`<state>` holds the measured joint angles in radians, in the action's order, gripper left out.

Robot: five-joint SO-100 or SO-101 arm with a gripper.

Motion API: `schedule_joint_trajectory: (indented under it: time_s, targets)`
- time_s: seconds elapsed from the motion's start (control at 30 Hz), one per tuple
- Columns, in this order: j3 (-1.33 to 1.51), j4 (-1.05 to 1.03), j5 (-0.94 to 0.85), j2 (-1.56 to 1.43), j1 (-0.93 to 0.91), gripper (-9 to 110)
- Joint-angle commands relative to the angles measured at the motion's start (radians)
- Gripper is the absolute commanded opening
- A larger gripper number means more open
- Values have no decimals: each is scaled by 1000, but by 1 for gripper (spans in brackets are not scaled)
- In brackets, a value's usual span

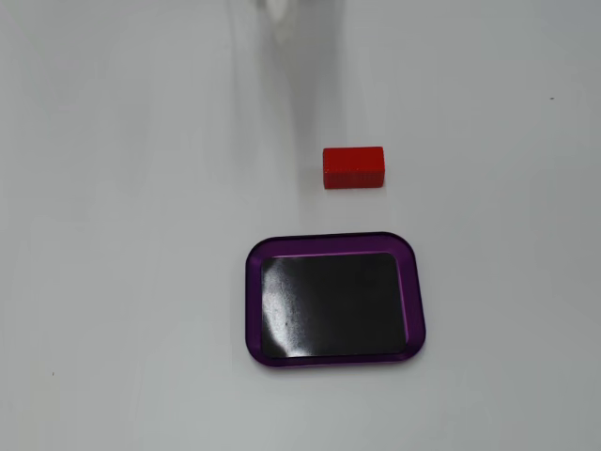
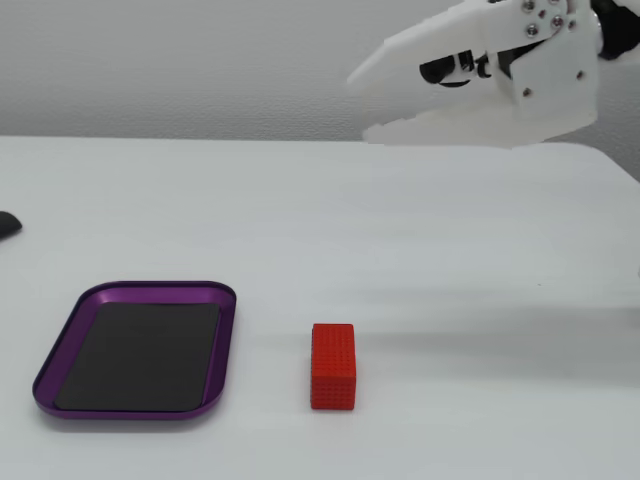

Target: Pick up the cube and place it in the box.

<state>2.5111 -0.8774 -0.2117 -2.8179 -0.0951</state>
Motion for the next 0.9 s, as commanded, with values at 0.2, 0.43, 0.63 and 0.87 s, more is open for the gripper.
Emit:
schedule_joint_trajectory:
  time_s: [0.2,0.43,0.63,0.87]
  targets:
    - [-690,-350,-5,678,18,19]
    - [-1011,-588,34,1020,25,23]
    - [-943,-583,34,1131,97,23]
    - [-890,-552,52,1137,250,23]
